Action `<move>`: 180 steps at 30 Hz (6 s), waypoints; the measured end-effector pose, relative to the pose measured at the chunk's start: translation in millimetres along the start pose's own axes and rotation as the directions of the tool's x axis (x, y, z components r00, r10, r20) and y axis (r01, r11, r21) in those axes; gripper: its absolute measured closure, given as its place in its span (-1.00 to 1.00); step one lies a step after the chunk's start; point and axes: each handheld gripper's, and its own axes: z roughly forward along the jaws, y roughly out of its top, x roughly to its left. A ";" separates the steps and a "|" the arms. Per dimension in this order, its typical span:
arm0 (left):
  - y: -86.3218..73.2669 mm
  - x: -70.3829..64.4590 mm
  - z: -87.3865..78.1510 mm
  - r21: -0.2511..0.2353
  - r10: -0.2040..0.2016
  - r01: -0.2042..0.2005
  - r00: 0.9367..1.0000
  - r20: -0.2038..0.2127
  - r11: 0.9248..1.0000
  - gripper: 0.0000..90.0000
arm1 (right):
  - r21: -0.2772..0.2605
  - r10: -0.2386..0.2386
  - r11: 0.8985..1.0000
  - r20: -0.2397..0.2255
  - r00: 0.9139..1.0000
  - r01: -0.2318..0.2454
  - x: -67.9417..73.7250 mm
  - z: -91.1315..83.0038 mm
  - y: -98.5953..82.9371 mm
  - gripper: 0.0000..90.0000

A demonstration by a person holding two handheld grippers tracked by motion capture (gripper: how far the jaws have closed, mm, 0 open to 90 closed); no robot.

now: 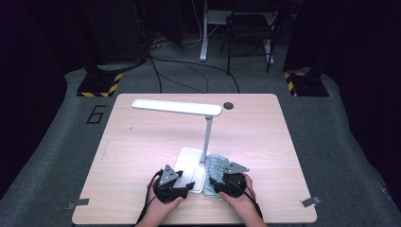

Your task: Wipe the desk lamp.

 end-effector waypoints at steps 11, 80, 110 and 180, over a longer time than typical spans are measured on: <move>2.3 -1.1 4.0 0.000 0.009 -0.009 1.000 -0.015 1.000 -0.35 | -0.002 -0.002 1.000 -0.039 0.999 0.001 1.2 -0.2 1.5 0.28; 4.0 -2.0 6.1 0.009 0.011 -0.011 1.000 -0.007 1.000 -0.40 | -0.160 0.215 0.957 -0.168 0.962 -0.242 -19.1 -9.9 58.1 0.47; 3.7 -2.2 6.7 0.001 0.012 -0.012 1.000 -0.013 1.000 -0.40 | -0.401 0.052 0.909 -0.165 0.985 -0.115 -23.1 -105.8 158.1 0.47; 4.4 -1.4 6.1 0.014 0.017 -0.017 1.000 -0.008 1.000 -0.40 | -0.079 0.096 0.991 -0.102 0.990 -0.104 -6.2 5.3 64.2 0.45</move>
